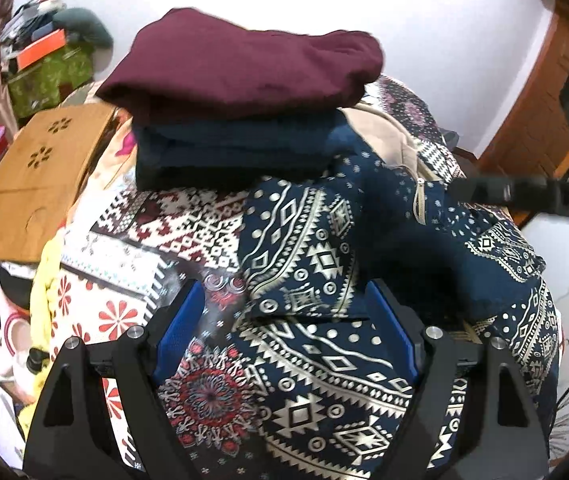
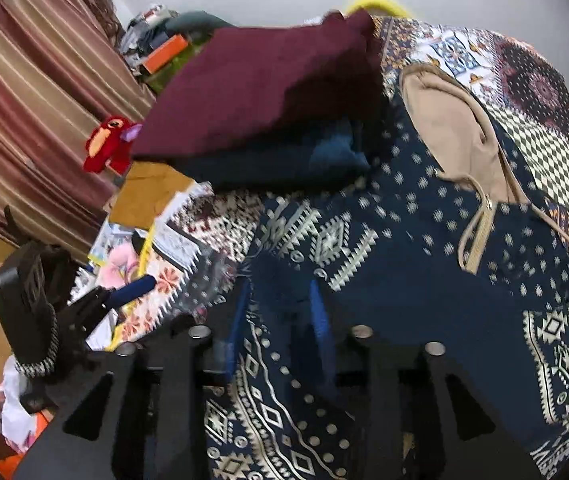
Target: Fold large clothes
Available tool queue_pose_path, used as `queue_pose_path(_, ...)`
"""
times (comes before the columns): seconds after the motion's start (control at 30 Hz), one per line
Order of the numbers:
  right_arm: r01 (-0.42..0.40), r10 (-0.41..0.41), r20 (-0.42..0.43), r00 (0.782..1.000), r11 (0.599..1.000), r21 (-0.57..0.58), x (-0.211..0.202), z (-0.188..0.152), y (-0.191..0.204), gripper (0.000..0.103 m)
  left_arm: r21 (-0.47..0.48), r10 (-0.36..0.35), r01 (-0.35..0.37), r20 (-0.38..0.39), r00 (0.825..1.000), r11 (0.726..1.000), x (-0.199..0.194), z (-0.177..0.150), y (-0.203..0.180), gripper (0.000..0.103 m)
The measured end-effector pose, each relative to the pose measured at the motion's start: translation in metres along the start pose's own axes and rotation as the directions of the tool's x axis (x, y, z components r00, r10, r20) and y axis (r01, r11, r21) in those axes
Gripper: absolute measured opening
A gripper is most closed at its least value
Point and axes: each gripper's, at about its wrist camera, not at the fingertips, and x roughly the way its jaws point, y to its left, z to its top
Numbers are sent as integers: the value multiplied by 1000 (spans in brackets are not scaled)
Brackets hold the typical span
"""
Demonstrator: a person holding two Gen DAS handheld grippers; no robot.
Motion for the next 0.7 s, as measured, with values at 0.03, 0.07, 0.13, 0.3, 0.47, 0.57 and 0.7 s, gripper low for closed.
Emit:
queue_pose_path(0.03,14,-14,7,1000,1000,2,-3,-3,-3,36,-8,-4,4,-6,1000,1000,0,-1,2,82)
queue_pose_path(0.07,30,-30,16,999,1000,8,-8,-7,-9,37,-15,-10,10,-13,1000,1000,2,-2,3,82)
queue_pose_path(0.13,65,-65,34,997,998,25,-20,-12,-21,43,-24,-26,25,-26,999,999,7,-3,3,82)
queue_pose_path(0.3,164,-175,96,980,980,112,-66,-28,-64,50,-52,-117,113,-83,990,992,28,-5,-6,82)
queue_pose_path(0.47,273,-304,126,944,937,218,-107,-55,-115,50,-167,-184,159,-151,971,973,63,-10,-1,82)
queue_pose_path(0.57,341,-382,120,916,902,266,-121,-71,-140,51,-189,-189,156,-172,967,969,78,-13,3,71)
queue_pose_path(0.7,403,-453,94,886,856,324,-131,-90,-168,51,-148,-150,122,-196,969,981,92,-11,0,50)
